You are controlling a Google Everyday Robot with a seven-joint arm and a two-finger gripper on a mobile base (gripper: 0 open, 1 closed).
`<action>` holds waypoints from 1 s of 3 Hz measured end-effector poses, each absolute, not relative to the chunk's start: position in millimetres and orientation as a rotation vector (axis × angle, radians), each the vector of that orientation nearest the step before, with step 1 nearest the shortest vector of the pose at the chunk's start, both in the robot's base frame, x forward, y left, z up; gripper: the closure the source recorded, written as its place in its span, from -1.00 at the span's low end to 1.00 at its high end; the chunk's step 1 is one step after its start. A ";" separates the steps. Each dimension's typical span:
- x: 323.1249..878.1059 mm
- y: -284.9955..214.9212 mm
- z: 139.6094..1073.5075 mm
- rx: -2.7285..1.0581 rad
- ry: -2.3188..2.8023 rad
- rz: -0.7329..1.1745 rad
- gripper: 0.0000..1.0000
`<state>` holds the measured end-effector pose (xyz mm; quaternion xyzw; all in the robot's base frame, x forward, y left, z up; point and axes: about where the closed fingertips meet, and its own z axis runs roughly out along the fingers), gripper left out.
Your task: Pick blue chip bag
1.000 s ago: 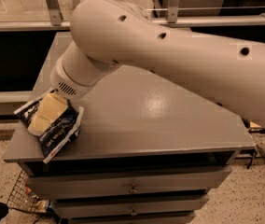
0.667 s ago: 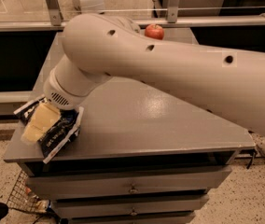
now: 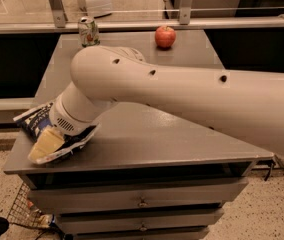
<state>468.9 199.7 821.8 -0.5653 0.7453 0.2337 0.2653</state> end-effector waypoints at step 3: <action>466.8 200.6 829.0 -1.532 2.005 0.623 0.89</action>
Offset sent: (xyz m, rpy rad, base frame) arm -0.0010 0.0004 0.0026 -0.0008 -0.0051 0.0018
